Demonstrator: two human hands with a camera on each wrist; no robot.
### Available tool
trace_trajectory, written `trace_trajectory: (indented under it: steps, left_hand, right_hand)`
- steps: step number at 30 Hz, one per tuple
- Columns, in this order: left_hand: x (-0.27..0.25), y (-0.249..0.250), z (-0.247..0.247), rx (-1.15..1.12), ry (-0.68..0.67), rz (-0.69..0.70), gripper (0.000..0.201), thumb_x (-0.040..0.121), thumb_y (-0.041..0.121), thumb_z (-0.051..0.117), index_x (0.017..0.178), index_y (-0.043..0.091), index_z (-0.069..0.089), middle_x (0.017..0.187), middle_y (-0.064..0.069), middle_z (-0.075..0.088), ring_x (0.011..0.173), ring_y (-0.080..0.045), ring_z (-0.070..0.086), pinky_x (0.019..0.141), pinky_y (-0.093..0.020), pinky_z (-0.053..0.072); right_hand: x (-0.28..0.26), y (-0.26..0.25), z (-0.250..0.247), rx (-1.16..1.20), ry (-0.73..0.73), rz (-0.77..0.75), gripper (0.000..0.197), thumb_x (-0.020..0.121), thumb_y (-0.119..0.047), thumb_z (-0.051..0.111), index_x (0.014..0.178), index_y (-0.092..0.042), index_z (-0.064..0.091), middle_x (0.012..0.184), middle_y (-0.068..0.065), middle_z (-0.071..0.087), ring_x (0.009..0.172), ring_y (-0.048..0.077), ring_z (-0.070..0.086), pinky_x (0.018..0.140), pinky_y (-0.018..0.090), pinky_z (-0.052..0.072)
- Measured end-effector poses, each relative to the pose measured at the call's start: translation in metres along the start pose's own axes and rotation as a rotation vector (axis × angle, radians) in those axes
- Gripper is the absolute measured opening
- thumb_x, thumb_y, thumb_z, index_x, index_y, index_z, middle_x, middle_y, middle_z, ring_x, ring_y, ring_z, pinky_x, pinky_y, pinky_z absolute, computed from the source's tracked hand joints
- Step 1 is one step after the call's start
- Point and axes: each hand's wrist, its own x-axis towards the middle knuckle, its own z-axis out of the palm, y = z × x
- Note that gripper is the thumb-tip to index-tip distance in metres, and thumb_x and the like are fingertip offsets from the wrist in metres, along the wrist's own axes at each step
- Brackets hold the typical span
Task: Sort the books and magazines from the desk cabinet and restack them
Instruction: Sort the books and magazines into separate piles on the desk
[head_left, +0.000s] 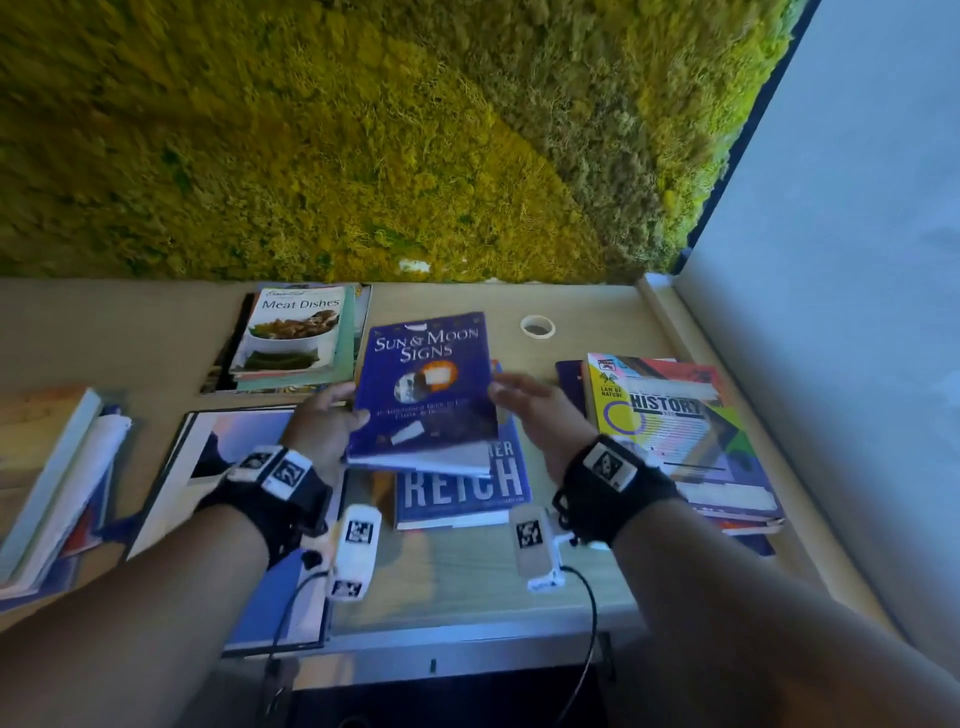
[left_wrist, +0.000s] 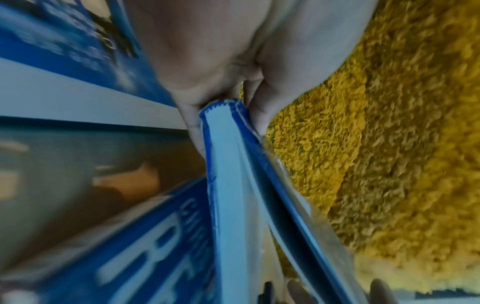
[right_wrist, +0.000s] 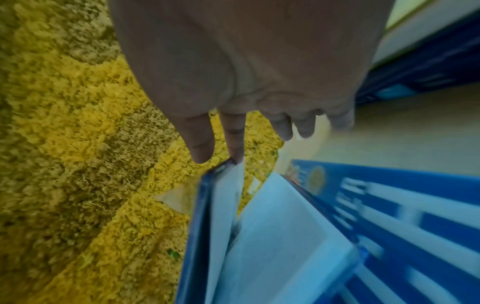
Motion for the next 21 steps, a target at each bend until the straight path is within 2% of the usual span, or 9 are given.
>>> trace_trajectory:
  steps: [2,5,8,10,11,14,16,17,21]
  left_hand:
    - [0.005,0.018,0.002,-0.077,-0.028,0.036,0.046,0.097,0.001,0.06,0.138,0.021,0.055,0.125,-0.015,0.066,0.101,-0.033,0.07,0.076,-0.043,0.06]
    - [0.005,0.035,0.009,-0.143,-0.046,0.029,0.048,0.097,-0.003,0.056,0.142,0.016,0.052,0.113,-0.014,0.068,0.083,-0.027,0.072,0.055,-0.035,0.061]
    - [-0.007,0.022,0.016,-0.129,-0.144,-0.04,0.055,0.096,-0.005,0.055,0.146,0.016,0.046,0.108,-0.013,0.071,0.091,-0.031,0.072,0.078,-0.049,0.06]
    - [-0.02,0.006,0.019,-0.021,-0.216,-0.029,0.059,0.093,-0.006,0.058,0.146,0.017,0.045,0.112,-0.013,0.071,0.098,-0.034,0.071,0.09,-0.055,0.056]
    - [-0.026,-0.003,0.022,0.047,-0.238,-0.003,0.062,0.092,-0.007,0.059,0.147,0.017,0.044,0.115,-0.014,0.071,0.098,-0.032,0.071,0.091,-0.052,0.056]
    - [-0.039,-0.023,0.028,0.146,-0.272,0.065,0.059,0.094,-0.008,0.059,0.148,0.011,0.043,0.115,-0.01,0.067,0.091,-0.018,0.067,0.073,-0.028,0.059]
    - [-0.041,-0.032,0.031,0.179,-0.306,0.101,0.057,0.095,-0.006,0.059,0.146,0.012,0.042,0.115,-0.004,0.063,0.087,-0.006,0.062,0.061,-0.013,0.054]
    - [-0.04,-0.036,0.033,0.214,-0.322,0.11,0.06,0.095,-0.002,0.062,0.147,0.018,0.04,0.12,-0.002,0.063,0.089,-0.006,0.062,0.065,-0.015,0.054]
    - [-0.029,-0.037,0.032,0.411,-0.235,0.162,0.081,0.087,0.024,0.076,0.155,0.022,0.033,0.143,-0.01,0.055,0.12,-0.026,0.059,0.1,-0.043,0.05]
  right_hand:
    - [0.007,-0.021,-0.002,0.0,0.039,-0.04,0.049,0.081,-0.053,0.07,0.123,-0.027,0.07,0.119,0.0,0.072,0.112,0.016,0.066,0.089,0.033,0.051]
    - [0.004,-0.032,-0.005,-0.044,0.086,0.001,0.043,0.095,-0.046,0.064,0.129,-0.02,0.064,0.106,-0.001,0.064,0.082,0.008,0.056,0.064,0.026,0.04]
    - [0.001,-0.012,-0.002,-0.077,0.098,0.098,0.045,0.099,-0.034,0.063,0.139,-0.014,0.053,0.115,0.007,0.062,0.085,0.012,0.056,0.062,0.023,0.04]
    - [0.0,0.006,0.003,-0.096,0.127,0.127,0.04,0.097,-0.026,0.067,0.131,-0.008,0.057,0.098,0.007,0.065,0.073,0.014,0.058,0.062,0.019,0.047]
    - [0.001,0.016,0.004,-0.123,0.161,0.139,0.04,0.095,-0.026,0.07,0.129,-0.007,0.06,0.094,0.007,0.066,0.072,0.018,0.059,0.064,0.023,0.048]
    - [-0.002,0.038,0.001,-0.209,0.249,0.154,0.056,0.086,-0.034,0.079,0.133,-0.013,0.058,0.111,0.011,0.069,0.094,0.029,0.068,0.083,0.039,0.057]
    - [-0.007,0.044,0.004,-0.283,0.247,0.156,0.065,0.084,-0.037,0.08,0.139,-0.015,0.052,0.124,0.011,0.067,0.11,0.031,0.066,0.095,0.044,0.055]
    - [-0.008,0.044,0.006,-0.313,0.231,0.145,0.065,0.085,-0.037,0.079,0.139,-0.015,0.051,0.125,0.009,0.067,0.112,0.031,0.066,0.098,0.044,0.054]
    - [-0.016,0.039,0.02,-0.245,0.106,0.127,0.066,0.086,-0.037,0.078,0.142,-0.017,0.05,0.127,0.008,0.068,0.113,0.03,0.067,0.1,0.048,0.054]
